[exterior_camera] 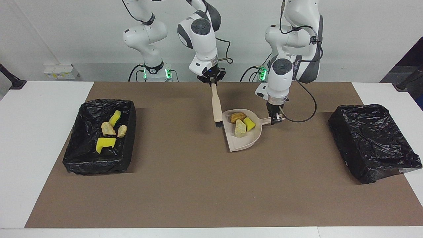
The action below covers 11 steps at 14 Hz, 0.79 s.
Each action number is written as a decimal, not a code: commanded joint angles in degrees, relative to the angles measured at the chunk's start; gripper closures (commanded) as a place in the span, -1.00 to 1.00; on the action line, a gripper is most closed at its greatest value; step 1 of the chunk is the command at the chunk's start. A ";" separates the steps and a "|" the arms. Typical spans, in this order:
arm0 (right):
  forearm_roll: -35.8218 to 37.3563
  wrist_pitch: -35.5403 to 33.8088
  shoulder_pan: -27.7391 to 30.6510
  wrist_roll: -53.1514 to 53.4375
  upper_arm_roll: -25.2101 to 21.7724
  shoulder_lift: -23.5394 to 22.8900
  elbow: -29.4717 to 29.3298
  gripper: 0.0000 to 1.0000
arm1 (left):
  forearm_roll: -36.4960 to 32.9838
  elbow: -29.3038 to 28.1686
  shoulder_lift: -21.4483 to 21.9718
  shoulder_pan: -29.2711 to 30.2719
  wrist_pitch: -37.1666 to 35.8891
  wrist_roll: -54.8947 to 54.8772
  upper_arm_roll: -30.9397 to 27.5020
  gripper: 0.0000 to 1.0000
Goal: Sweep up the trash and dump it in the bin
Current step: 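Lift the dustpan with the left gripper and tip it over the bin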
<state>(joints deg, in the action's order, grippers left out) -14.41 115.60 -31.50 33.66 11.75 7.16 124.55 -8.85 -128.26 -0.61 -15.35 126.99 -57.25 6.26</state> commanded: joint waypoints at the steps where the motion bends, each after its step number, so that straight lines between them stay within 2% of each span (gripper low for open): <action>1: 1.84 -0.38 -3.37 5.35 0.38 2.24 2.09 1.00 | 2.25 5.89 -0.70 3.91 -5.16 -4.26 0.24 1.00; 4: 4.13 0.32 -8.91 14.56 0.47 0.14 2.36 1.00 | 2.43 10.81 -2.72 9.70 -7.63 -10.58 0.24 1.00; 6: 4.21 1.46 -12.60 18.61 0.38 -1.70 2.36 1.00 | 2.43 17.31 -6.31 14.09 -12.01 -17.16 0.15 1.00; 9: 4.83 9.78 -19.10 25.56 0.47 -8.29 2.01 1.00 | 2.34 24.61 -10.18 20.51 -15.54 -26.47 0.06 1.00; 11: 5.18 11.83 -19.73 26.02 0.47 -10.15 1.49 1.00 | 1.82 30.58 -12.64 23.68 -18.08 -31.06 -0.29 1.00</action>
<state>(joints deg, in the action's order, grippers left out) -10.72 125.66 -51.03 58.19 12.38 -0.93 127.18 -7.57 -105.24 -9.67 5.82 113.03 -84.06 5.62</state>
